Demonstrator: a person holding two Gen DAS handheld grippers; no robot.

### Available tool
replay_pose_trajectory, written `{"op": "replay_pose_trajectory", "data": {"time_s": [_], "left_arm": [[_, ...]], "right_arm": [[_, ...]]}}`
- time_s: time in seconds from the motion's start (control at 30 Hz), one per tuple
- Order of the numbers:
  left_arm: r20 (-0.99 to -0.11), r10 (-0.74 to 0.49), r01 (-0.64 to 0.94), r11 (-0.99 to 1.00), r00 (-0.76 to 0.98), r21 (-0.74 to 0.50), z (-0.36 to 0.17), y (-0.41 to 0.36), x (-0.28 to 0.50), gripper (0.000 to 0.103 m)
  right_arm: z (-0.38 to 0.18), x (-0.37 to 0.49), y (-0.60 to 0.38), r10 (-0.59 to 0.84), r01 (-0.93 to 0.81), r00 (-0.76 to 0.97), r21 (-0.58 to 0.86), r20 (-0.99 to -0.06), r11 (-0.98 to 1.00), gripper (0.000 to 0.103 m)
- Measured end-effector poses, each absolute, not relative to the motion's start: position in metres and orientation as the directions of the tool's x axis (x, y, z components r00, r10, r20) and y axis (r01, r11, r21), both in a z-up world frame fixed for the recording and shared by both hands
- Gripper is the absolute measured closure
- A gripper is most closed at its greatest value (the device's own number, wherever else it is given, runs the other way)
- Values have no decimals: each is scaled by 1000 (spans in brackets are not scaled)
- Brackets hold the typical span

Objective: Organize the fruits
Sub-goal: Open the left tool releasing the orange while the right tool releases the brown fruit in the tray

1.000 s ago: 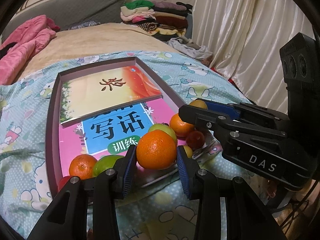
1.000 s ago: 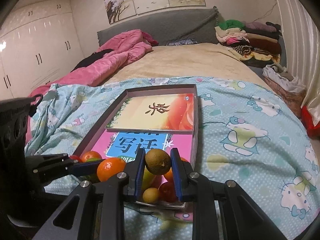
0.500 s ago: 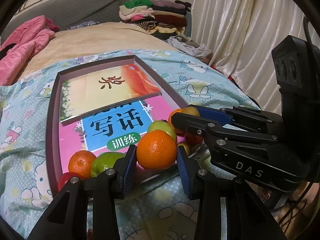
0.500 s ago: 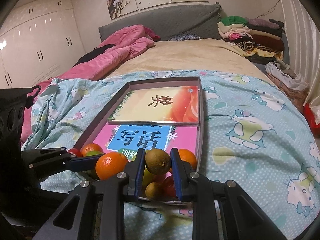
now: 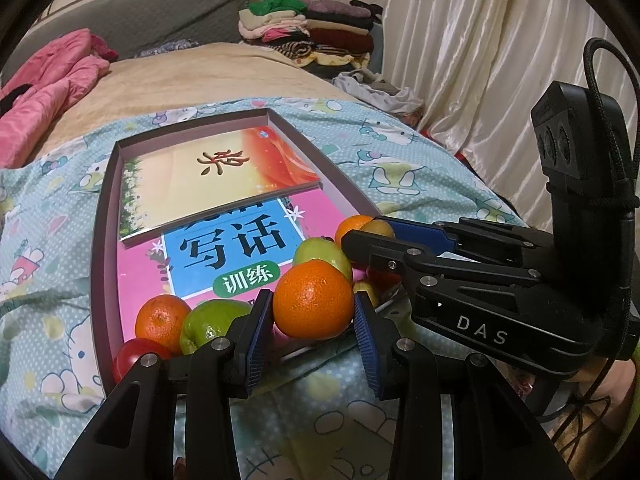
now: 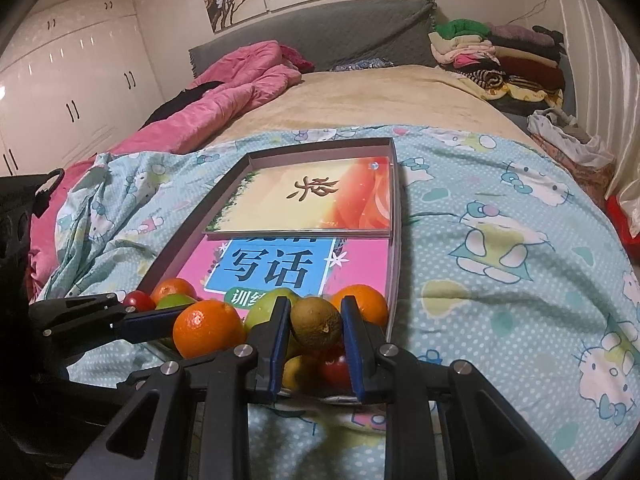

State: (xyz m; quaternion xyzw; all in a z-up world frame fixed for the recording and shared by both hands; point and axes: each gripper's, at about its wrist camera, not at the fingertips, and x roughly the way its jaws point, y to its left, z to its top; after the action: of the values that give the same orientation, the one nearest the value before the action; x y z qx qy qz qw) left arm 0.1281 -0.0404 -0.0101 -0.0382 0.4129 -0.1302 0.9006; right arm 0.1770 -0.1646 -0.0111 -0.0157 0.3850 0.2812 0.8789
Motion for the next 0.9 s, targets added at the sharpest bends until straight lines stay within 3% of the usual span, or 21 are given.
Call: {"op": "replay_pose_trajectory", "data": {"time_s": [0.5, 0.9], "left_arm": [[-734, -267, 203, 963, 624, -177, -10, -40, 128, 61], [-734, -277, 207, 960, 620, -188, -10, -40, 126, 61]], "right_arm": [[-11, 177, -165, 474, -504, 553, 178, -685, 845, 76], [-9, 178, -170, 475, -489, 561, 193, -678, 851, 69]]}}
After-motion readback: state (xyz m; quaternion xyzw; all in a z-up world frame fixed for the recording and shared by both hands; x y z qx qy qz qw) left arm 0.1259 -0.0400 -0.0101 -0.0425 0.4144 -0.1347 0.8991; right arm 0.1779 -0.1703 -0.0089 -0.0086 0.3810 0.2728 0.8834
